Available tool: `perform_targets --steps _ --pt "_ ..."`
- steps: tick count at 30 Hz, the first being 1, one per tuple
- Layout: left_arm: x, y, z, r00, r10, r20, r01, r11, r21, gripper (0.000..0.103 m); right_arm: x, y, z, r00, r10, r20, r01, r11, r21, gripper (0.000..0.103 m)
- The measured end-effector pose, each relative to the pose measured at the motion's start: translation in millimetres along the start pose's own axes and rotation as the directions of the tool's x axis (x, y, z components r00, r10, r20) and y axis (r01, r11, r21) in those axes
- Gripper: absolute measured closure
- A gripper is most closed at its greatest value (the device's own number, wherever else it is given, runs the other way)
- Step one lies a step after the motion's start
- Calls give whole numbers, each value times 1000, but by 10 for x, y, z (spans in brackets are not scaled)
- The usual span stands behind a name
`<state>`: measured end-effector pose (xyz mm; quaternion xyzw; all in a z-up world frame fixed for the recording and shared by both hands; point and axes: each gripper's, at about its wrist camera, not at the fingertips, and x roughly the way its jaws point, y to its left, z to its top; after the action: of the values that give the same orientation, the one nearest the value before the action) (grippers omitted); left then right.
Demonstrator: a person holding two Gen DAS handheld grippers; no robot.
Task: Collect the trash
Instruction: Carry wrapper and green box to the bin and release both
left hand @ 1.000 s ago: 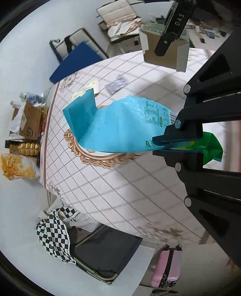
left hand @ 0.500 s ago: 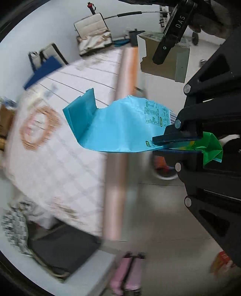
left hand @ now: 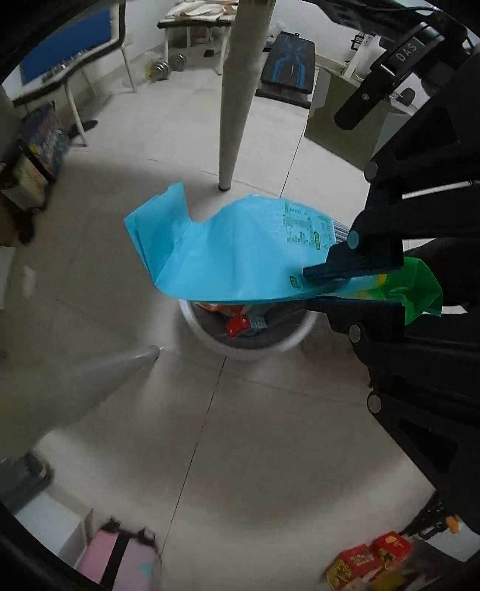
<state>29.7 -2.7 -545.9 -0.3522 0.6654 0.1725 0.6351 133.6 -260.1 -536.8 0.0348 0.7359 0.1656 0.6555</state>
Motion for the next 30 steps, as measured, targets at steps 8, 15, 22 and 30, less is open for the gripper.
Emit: perform_targets --steps 8,15,22,30 --pt "971 93 196 1000 21 6 -21 1000 13 13 1390 -291 297 993 105 -55 -105 994 19 6" --pt "682 225 -75 984 139 110 -143 989 31 2 1460 -261 189 999 40 -26 -42 996 -75 0" --pt "280 165 -342 958 223 180 -241 966 88 2 1071 23 7 986 -162 28 164 966 -200 0" --pt "-393 -40 -683 952 216 215 -245 962 119 2 315 355 -190 964 -240 116 265 916 -302 0"
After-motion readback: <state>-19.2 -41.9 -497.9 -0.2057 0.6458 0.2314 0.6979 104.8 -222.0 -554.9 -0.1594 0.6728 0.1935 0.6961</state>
